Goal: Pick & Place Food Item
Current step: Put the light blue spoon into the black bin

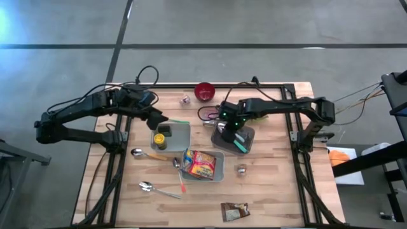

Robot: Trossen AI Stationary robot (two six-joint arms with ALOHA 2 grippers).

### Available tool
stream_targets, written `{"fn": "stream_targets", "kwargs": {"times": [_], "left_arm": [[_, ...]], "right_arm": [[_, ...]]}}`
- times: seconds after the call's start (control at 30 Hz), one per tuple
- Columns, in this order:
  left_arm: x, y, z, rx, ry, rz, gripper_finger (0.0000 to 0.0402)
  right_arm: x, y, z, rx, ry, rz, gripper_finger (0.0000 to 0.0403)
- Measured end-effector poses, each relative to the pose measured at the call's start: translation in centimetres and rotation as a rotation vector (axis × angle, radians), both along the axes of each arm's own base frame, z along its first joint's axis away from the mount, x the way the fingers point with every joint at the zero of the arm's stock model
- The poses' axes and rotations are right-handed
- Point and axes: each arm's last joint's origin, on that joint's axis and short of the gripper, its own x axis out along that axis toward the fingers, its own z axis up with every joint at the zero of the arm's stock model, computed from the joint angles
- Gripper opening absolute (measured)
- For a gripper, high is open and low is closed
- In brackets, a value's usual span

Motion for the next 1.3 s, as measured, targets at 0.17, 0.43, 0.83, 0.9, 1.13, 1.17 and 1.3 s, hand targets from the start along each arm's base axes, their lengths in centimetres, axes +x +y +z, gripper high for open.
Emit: {"fn": "stream_targets", "kwargs": {"times": [0.17,0.43,0.83,0.9,1.13,1.17,1.3], "left_arm": [[-0.1,0.0,-0.1,-0.001,0.014,0.003,0.0277],[-0.1,0.0,-0.1,0.004,0.018,0.002,0.0277],[0.0,0.0,-2.8,-0.045,0.093,0.029,0.0277],[0.0,0.0,-3.2,-0.055,0.105,0.036,0.0277],[0.0,0.0,-3.8,-0.058,0.114,0.036,0.0277],[0.0,0.0,-3.8,-0.048,0.113,0.027,0.0277],[0.5,0.2,-3.4,0.002,0.062,-0.01,0.0277]], "right_arm": [[0.3,0.0,-0.9,0.009,0.019,-0.012,0.0009],[0.1,0.2,-2.7,0.042,0.048,-0.051,0.0009],[-0.5,0.6,-4.7,0.088,0.028,-0.092,0.0009],[-0.7,0.6,-4.8,0.089,0.032,-0.094,0.0009],[-0.7,0.6,-5.0,0.09,0.036,-0.094,0.0009],[-0.7,0.6,-5.0,0.089,0.036,-0.093,0.0009],[-0.7,0.6,-5.0,0.088,0.033,-0.089,0.0009]]}}
